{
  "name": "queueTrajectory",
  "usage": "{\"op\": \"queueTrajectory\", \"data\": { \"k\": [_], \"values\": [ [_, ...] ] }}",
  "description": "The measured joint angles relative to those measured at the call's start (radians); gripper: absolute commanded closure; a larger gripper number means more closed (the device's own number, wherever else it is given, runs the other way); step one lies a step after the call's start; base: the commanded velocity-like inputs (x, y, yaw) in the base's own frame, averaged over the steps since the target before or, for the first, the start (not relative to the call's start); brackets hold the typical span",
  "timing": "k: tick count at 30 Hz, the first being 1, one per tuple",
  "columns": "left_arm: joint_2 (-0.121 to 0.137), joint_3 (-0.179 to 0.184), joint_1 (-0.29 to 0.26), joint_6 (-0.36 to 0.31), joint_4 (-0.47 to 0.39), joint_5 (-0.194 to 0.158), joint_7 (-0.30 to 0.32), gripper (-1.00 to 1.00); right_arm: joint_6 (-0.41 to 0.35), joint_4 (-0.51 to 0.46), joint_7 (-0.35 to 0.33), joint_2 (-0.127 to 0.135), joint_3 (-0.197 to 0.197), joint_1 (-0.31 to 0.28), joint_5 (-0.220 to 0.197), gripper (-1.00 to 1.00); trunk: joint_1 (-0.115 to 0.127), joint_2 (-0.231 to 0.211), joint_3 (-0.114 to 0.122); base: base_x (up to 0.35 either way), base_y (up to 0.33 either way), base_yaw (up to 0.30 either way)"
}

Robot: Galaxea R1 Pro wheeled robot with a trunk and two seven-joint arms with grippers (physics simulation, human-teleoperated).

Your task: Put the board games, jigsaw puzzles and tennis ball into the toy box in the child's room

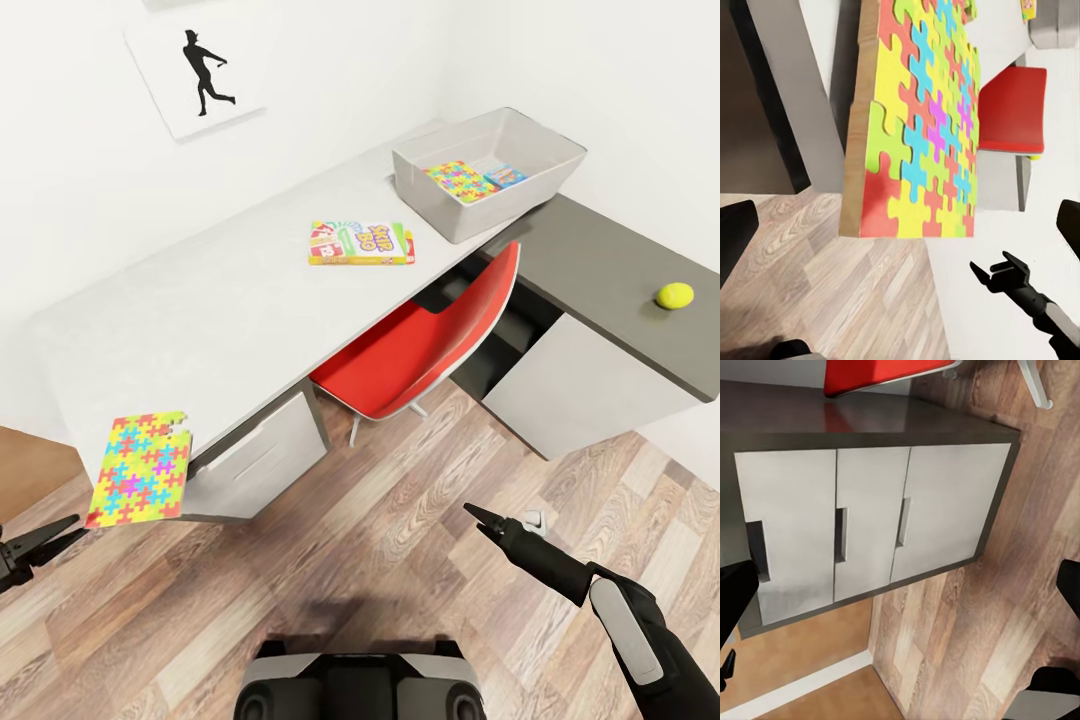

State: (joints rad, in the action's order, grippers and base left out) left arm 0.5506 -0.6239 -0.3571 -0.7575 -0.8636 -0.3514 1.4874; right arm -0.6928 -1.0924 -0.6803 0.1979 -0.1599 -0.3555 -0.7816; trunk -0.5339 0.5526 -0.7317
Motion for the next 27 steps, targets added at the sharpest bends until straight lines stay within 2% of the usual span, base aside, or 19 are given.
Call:
{"op": "queueTrajectory", "data": {
  "k": [4, 27],
  "values": [
    [0.000, 0.000, 0.000, -0.003, 0.000, -0.011, 0.001, -1.00, 0.000, 0.000, 0.000, 0.000, 0.001, 0.000, 0.000, -1.00, -0.015, 0.028, -0.013, 0.000, 0.000, 0.000],
    [0.000, 0.000, 0.000, -0.007, 0.001, -0.017, 0.001, -1.00, 0.000, 0.000, 0.000, 0.000, 0.000, 0.000, 0.000, -1.00, -0.016, 0.028, -0.013, -0.005, -0.003, 0.000]
  ]
}}
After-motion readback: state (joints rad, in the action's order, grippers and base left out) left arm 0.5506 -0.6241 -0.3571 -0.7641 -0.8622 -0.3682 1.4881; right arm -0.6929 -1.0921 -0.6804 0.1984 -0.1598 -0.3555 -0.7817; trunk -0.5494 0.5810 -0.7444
